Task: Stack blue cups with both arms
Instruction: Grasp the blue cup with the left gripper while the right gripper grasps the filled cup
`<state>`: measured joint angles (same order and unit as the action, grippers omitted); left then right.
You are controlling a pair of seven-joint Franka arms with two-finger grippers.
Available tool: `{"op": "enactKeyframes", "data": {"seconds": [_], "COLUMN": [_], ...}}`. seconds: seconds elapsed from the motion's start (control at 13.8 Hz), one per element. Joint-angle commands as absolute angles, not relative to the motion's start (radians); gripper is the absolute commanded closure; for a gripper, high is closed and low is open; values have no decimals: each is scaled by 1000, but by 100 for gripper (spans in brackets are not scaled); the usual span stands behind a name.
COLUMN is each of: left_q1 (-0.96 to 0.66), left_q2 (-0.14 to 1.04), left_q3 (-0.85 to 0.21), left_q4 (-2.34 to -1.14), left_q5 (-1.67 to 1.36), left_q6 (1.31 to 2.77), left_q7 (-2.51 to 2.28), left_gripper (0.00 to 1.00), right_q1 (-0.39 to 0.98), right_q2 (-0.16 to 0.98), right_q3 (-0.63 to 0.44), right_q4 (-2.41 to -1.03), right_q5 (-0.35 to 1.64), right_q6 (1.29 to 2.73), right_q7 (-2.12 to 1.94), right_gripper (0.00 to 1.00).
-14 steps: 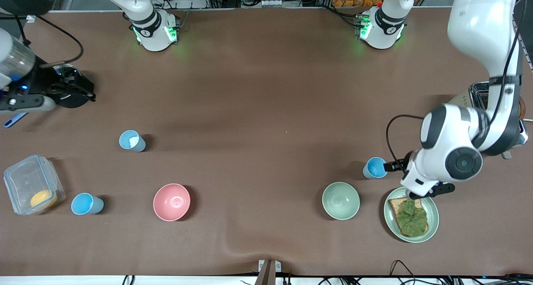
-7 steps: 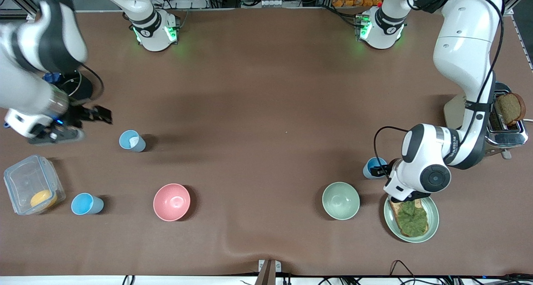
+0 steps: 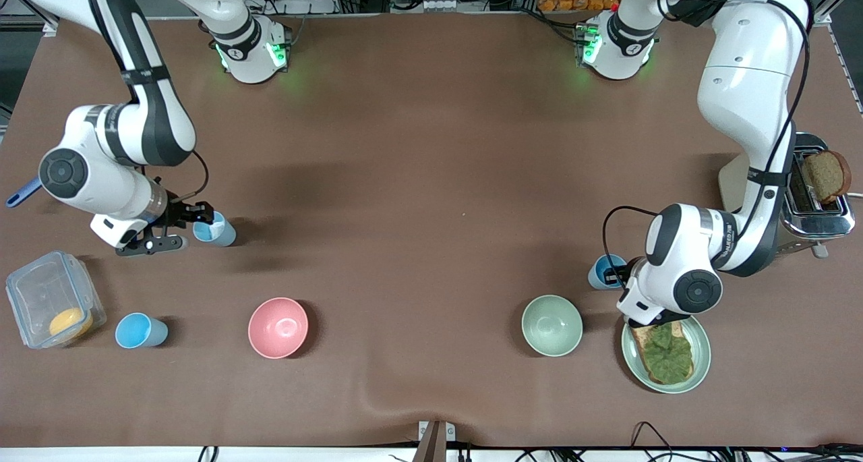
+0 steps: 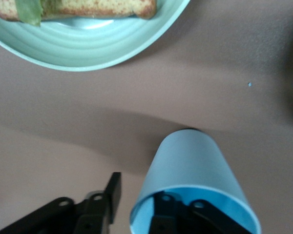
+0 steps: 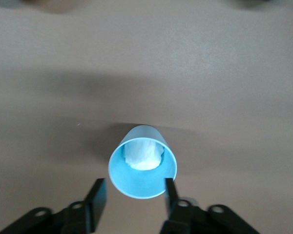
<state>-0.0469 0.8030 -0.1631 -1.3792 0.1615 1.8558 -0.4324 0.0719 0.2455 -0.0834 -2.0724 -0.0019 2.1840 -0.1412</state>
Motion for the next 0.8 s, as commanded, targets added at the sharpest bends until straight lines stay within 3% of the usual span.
{"op": "enactKeyframes", "data": {"seconds": [0.0,0.22,0.58,0.72], "left_q1": [-32,-23,27,46], "left_q2": [778,720,525,451], "left_q3": [-173,-173,-176,-175], "left_q4": [-1376,-1376,-1382,-1381], "left_q5": [147,82,-65,-202], "left_q6": [1865,1865,1844,1844], "left_q7": [-443,-437,-426,-437], "left_gripper": [100,100,100,100], "right_q1": [69,97,101,101], "right_q2": [281,322,357,373], "right_q3": [-78,-78,-78,-78], "right_q4": [-2068,-2068,-2069,-2075], "right_q5": [-6,5,6,6], "right_q6": [2216,2275,2301,2310], "right_q7": [-141,-140,-140,-140], "right_gripper": [52,44,45,51]}}
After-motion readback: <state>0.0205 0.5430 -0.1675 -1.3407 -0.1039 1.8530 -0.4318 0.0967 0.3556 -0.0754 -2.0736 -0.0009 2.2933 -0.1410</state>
